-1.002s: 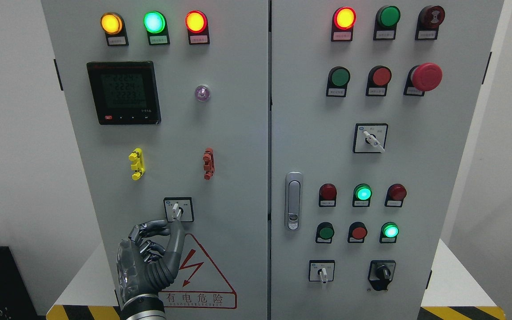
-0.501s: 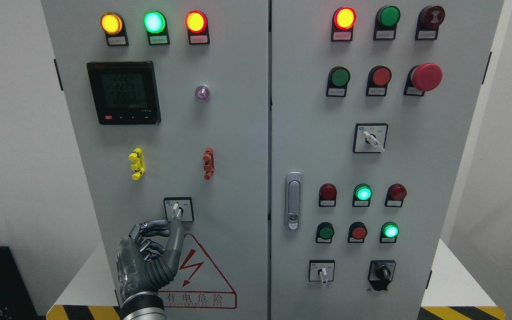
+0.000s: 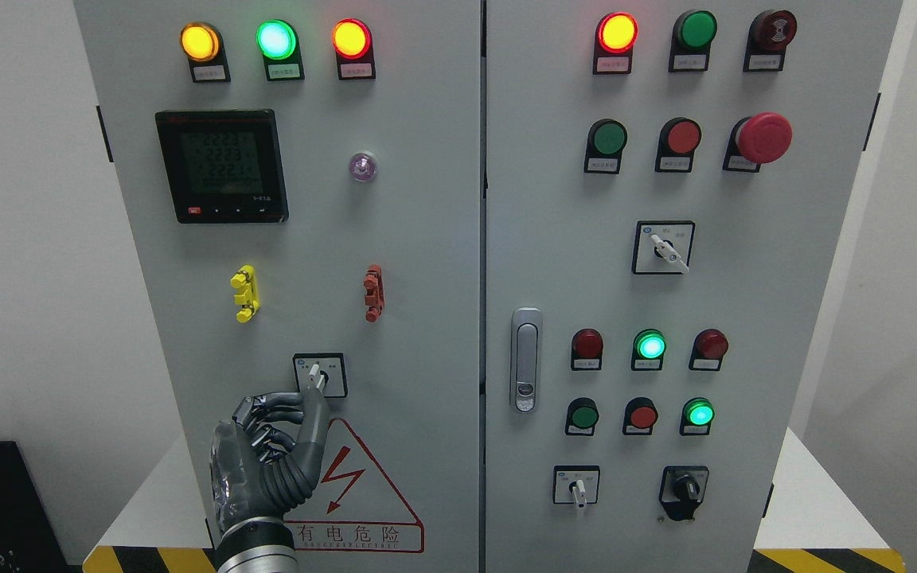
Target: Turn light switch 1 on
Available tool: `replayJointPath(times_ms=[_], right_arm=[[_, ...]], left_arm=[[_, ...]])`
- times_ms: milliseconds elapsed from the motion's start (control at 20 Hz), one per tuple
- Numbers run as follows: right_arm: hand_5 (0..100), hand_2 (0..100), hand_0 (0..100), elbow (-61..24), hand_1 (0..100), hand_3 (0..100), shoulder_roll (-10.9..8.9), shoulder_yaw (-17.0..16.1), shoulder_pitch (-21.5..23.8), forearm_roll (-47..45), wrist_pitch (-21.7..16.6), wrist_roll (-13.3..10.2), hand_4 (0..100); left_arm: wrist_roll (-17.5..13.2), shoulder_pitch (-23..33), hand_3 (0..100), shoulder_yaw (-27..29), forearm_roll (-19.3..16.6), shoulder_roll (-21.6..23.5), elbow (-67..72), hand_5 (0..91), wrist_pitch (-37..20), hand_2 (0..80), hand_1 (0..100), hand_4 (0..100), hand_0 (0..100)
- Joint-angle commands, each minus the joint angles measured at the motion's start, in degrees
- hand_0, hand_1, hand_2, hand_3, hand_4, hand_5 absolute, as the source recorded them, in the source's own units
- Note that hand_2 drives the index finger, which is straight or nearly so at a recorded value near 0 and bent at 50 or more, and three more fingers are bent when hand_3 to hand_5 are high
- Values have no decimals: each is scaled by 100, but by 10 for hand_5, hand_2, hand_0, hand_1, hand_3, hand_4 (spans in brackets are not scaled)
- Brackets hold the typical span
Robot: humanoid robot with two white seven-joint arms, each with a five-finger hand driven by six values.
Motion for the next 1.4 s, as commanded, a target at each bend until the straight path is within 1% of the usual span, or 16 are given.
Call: replayJointPath(times_ms=[0, 100, 301, 551, 902, 1353], right_arm=[[0, 0, 0, 0, 0, 0, 0, 0, 0, -141, 3, -4, 0], [0, 0, 0, 0, 0, 0, 0, 0, 0, -141, 3, -4, 0], [0, 0, 0, 0, 0, 0, 0, 0, 0, -141, 3, -4, 0], [0, 0, 0, 0, 0, 0, 0, 0, 0, -141, 3, -4, 0], [0, 0, 0, 0, 0, 0, 0, 0, 0, -141, 3, -4, 0], [0, 0, 0, 0, 0, 0, 0, 0, 0, -141, 3, -4, 0]], left_arm=[[0, -23, 703, -1, 1, 15, 48, 808, 2, 507, 648, 885, 369], [0, -23, 704, 8, 1, 15, 66, 808, 2, 510, 651, 886, 386], [-8, -41, 705, 8, 1, 24, 118, 814, 2, 516, 631, 886, 381], [-8, -50, 709, -1, 36, 33, 127, 818, -7, 525, 603, 889, 333], [0, -94, 718, -10, 27, 33, 154, 820, 2, 536, 570, 890, 237], [-8, -155, 723, 8, 27, 50, 276, 820, -7, 540, 563, 893, 215]])
